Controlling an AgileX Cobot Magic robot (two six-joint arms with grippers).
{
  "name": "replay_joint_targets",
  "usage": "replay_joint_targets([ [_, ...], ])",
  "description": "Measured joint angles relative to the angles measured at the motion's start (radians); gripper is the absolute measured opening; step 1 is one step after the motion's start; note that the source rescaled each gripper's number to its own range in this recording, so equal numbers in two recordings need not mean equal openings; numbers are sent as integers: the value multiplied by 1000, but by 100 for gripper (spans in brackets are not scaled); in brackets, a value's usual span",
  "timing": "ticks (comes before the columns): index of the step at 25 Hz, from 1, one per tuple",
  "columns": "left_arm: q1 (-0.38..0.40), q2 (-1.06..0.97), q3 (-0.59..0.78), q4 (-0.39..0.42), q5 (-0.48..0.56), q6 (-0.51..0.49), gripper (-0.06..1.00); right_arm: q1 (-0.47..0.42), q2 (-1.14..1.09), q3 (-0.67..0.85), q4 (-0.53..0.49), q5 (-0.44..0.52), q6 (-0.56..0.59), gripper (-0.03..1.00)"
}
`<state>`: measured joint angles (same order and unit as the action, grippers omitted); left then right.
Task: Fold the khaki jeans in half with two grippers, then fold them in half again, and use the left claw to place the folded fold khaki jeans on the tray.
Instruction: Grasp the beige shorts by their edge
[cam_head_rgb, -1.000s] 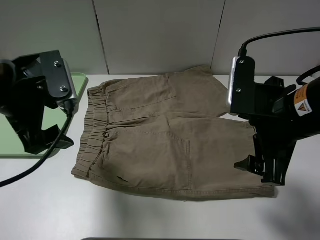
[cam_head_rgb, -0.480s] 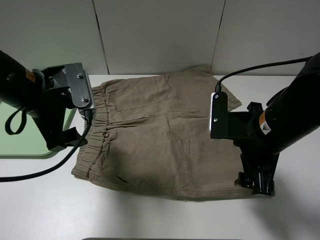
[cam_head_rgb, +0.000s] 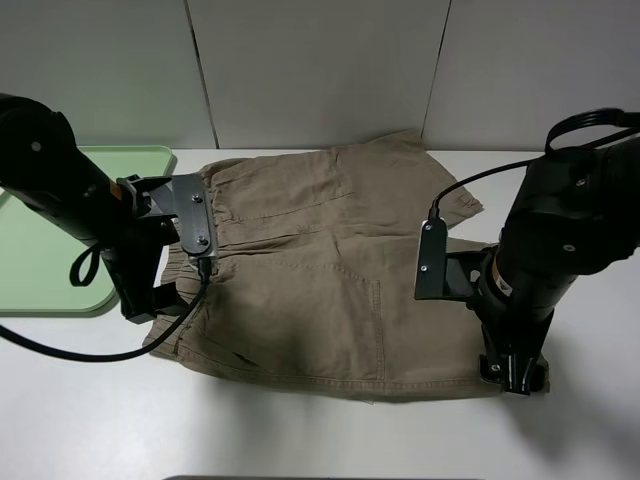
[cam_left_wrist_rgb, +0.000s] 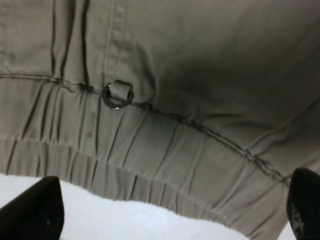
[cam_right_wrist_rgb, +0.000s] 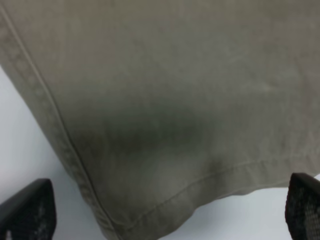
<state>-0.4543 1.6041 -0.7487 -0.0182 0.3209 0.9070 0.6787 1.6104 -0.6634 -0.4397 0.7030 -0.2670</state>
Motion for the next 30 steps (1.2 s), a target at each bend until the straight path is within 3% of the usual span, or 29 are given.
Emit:
replay_joint_targets([
  [10,-1,8,0,-4,-61,5,93,-61,0,1,37,-8,22,100],
  [20,-71,57,9,-6,-130,45,93,-61,0,139,38,-202,-99,100],
  [30,-71,146,22,-6,-153,48,93,-61,0,144,-17,-267,-94,100],
])
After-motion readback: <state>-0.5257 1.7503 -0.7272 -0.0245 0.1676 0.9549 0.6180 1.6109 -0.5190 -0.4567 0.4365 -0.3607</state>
